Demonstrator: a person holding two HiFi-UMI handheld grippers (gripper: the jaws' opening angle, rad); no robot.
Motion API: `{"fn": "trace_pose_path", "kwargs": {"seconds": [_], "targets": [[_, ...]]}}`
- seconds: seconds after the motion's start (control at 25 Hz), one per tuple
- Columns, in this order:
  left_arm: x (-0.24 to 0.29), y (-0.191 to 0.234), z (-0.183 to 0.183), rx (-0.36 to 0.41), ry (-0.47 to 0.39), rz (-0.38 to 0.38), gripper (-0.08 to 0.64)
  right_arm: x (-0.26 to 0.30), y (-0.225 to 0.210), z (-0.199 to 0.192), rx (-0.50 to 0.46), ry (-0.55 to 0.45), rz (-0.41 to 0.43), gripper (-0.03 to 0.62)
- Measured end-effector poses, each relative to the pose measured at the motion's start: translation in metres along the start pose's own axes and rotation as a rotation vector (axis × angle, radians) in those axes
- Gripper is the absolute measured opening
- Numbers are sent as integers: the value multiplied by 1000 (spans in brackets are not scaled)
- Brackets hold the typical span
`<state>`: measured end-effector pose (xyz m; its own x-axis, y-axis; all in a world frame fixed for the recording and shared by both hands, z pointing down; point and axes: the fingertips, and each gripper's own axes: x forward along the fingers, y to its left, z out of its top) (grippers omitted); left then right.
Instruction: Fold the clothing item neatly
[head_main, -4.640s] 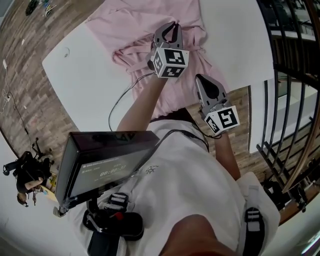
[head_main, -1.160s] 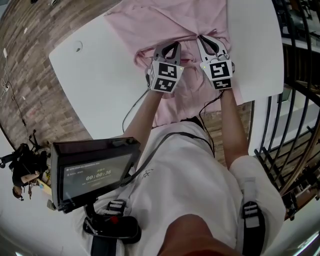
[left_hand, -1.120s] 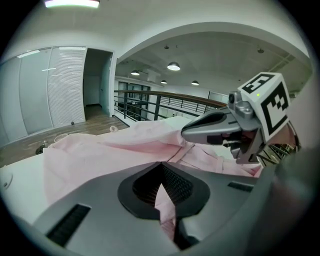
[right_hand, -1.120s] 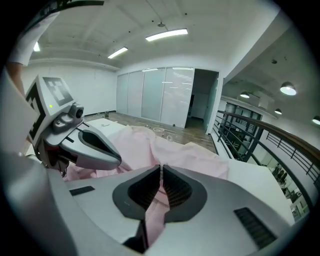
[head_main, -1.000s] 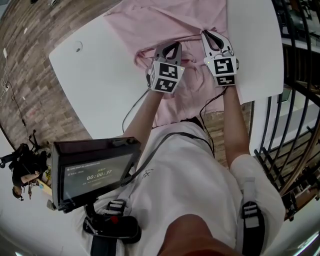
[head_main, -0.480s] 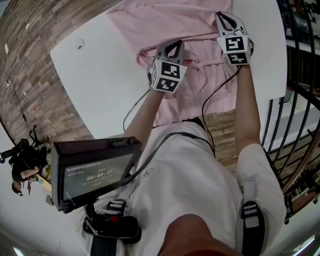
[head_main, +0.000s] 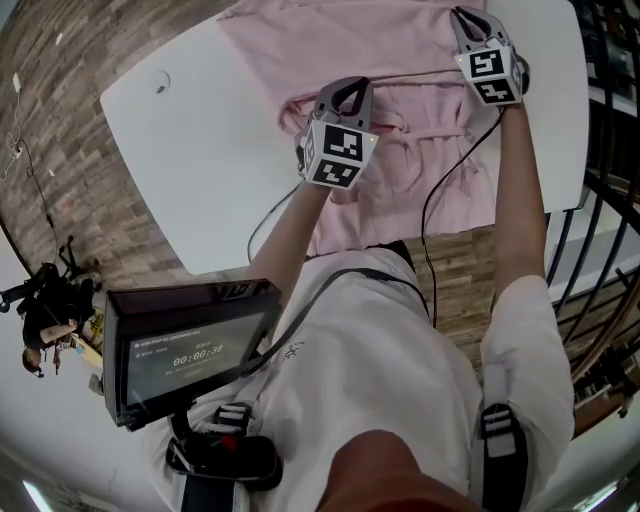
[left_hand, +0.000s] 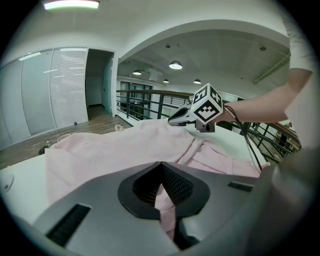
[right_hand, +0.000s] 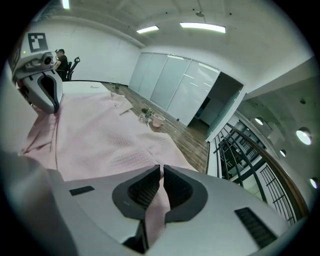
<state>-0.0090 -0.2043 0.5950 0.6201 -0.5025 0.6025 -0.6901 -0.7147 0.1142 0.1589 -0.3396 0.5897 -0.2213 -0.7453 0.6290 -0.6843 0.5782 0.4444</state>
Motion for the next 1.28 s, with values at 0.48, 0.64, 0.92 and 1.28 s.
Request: {"fn": "trace_pose_path", "kwargs": {"seconds": [0.48, 0.64, 0.92, 1.28], "targets": [[-4, 2, 12, -62, -31, 16, 3, -33, 39, 10, 326, -89, 160, 3], [-6, 7, 20, -91, -39, 24, 3, -28, 69, 5, 336, -43, 232, 4], [-8, 9, 4, -102, -12, 22, 3, -15, 73, -24, 280, 44, 199, 4], [-49, 16, -38, -58, 135, 131, 3, -94, 115, -16, 403, 18, 181, 3]]}}
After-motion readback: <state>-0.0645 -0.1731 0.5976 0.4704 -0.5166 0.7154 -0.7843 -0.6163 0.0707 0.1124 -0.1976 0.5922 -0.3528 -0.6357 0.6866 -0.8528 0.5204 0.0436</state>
